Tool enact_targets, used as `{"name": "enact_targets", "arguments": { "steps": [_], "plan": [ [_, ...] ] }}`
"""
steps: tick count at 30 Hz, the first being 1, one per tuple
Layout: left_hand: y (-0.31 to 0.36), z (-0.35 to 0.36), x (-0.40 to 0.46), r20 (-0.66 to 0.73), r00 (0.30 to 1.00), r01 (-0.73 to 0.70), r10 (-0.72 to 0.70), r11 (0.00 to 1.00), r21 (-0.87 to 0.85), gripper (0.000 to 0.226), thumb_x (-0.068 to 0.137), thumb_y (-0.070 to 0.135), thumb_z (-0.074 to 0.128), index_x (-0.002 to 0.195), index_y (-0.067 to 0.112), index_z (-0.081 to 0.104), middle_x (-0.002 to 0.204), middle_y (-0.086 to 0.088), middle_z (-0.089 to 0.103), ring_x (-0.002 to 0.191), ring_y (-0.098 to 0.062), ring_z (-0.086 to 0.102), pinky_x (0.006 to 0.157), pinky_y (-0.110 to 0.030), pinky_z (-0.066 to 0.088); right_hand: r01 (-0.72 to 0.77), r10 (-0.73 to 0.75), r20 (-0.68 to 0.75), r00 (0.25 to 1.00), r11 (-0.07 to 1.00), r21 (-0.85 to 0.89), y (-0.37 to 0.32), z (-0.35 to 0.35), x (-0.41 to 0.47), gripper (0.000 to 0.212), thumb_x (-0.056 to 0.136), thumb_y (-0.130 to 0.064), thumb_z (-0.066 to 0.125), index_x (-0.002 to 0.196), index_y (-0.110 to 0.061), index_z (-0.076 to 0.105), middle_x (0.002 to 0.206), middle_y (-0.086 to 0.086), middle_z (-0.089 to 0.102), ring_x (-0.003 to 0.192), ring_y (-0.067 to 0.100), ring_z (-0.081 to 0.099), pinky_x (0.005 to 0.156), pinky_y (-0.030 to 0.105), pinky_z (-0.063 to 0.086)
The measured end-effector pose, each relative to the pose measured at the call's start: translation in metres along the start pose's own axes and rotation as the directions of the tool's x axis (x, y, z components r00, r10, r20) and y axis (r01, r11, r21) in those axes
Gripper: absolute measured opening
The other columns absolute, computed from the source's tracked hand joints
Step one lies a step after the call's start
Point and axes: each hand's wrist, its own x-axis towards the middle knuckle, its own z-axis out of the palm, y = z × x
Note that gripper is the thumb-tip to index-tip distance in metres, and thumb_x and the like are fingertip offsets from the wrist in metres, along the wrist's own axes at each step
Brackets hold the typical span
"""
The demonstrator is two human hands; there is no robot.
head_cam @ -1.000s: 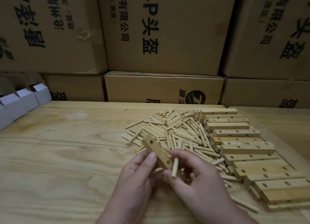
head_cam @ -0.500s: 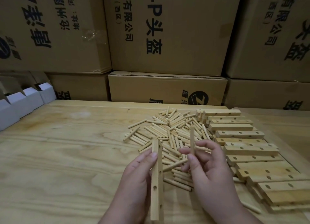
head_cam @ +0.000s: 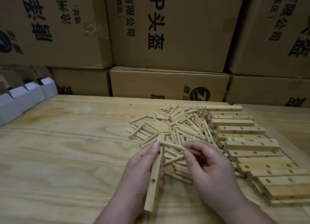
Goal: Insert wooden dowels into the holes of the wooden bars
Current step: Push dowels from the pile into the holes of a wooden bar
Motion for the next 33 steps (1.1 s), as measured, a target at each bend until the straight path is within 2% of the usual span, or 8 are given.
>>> {"name": "enact_targets", "arguments": {
  "steps": [3,9,12,19,24,26,31,33],
  "plan": [
    [-0.001,-0.002,0.001,0.003,1.0,-0.001,0.001,1.0,0.003,0.036,0.069,0.051,0.074,0.087,0.019,0.076,0.078,-0.012,0.059,0.047,-0.015,0.048,0.038,-0.023,0.037,-0.013,0.013,0.002,1.0,1.0,-0.004,-0.003,-0.004,0.003,0.026,0.087,-0.006,0.073,0.096,-0.03,0.071,0.098,-0.019,0.067,0.093,0.008,0.067,0.074,0.018,0.054],
    [-0.001,-0.005,0.002,0.011,1.0,0.01,-0.01,1.0,0.001,0.034,0.072,0.051,0.07,0.083,0.02,0.073,0.081,-0.013,0.059,0.048,-0.016,0.049,0.04,-0.022,0.038,-0.076,0.076,-0.005,0.997,0.997,-0.006,0.0,-0.002,0.001,0.023,0.088,-0.009,0.072,0.096,-0.03,0.071,0.098,-0.019,0.067,0.094,0.01,0.067,0.079,0.035,0.058],
    [-0.001,-0.005,0.001,0.014,1.0,0.006,-0.006,1.0,0.013,0.033,0.074,0.05,0.069,0.084,0.019,0.074,0.081,-0.013,0.058,0.048,-0.016,0.049,0.04,-0.023,0.038,-0.088,0.088,-0.006,0.996,0.996,-0.004,0.002,-0.002,0.001,0.022,0.089,-0.011,0.071,0.097,-0.031,0.071,0.097,-0.017,0.067,0.092,0.013,0.067,0.077,0.037,0.057],
    [-0.002,-0.004,0.0,0.063,0.998,-0.021,0.018,0.999,0.043,0.027,0.076,0.046,0.07,0.085,0.022,0.075,0.078,-0.01,0.056,0.05,-0.014,0.048,0.039,-0.023,0.038,-0.089,0.089,-0.005,0.996,0.996,0.032,0.001,-0.007,0.007,0.023,0.09,-0.01,0.07,0.093,-0.033,0.071,0.092,-0.015,0.066,0.077,0.009,0.064,0.063,0.016,0.049],
    [-0.003,-0.004,0.0,0.074,0.997,-0.019,0.016,0.999,0.04,0.03,0.074,0.047,0.073,0.086,0.02,0.075,0.078,-0.009,0.057,0.05,-0.014,0.048,0.04,-0.023,0.038,-0.151,0.15,0.115,0.982,0.989,-0.002,-0.003,-0.02,0.015,0.023,0.091,-0.019,0.071,0.093,-0.042,0.071,0.073,0.0,0.06,0.06,0.016,0.054,0.051,0.022,0.046],
    [-0.004,-0.004,-0.001,0.087,0.996,-0.024,0.02,0.999,0.043,0.031,0.075,0.047,0.072,0.087,0.019,0.075,0.078,-0.009,0.057,0.052,-0.014,0.048,0.041,-0.023,0.039,-0.139,0.142,0.165,0.976,0.99,-0.033,-0.006,-0.025,0.019,0.022,0.091,-0.022,0.07,0.092,-0.044,0.071,0.073,0.001,0.062,0.054,0.007,0.054,0.048,0.016,0.045],
    [-0.005,-0.004,-0.002,0.132,0.99,-0.058,0.049,0.996,0.062,0.039,0.073,0.047,0.082,0.097,0.017,0.079,0.073,0.0,0.066,0.057,-0.008,0.059,0.051,-0.019,0.049,-0.071,0.097,0.185,0.978,0.987,-0.142,-0.01,-0.035,0.024,0.014,0.09,-0.026,0.072,0.093,-0.04,0.073,0.085,-0.012,0.066,0.066,0.005,0.059,0.056,0.014,0.047],
    [-0.008,-0.006,0.0,0.15,0.986,-0.08,0.068,0.994,0.078,0.043,0.072,0.049,0.081,0.099,0.016,0.08,0.08,0.003,0.073,0.068,-0.006,0.067,0.062,-0.019,0.054,-0.036,0.075,0.197,0.978,0.979,-0.198,-0.011,-0.038,0.026,0.013,0.09,-0.028,0.071,0.094,-0.041,0.073,0.091,-0.02,0.065,0.075,0.004,0.061,0.061,0.011,0.047]
  ]
}}
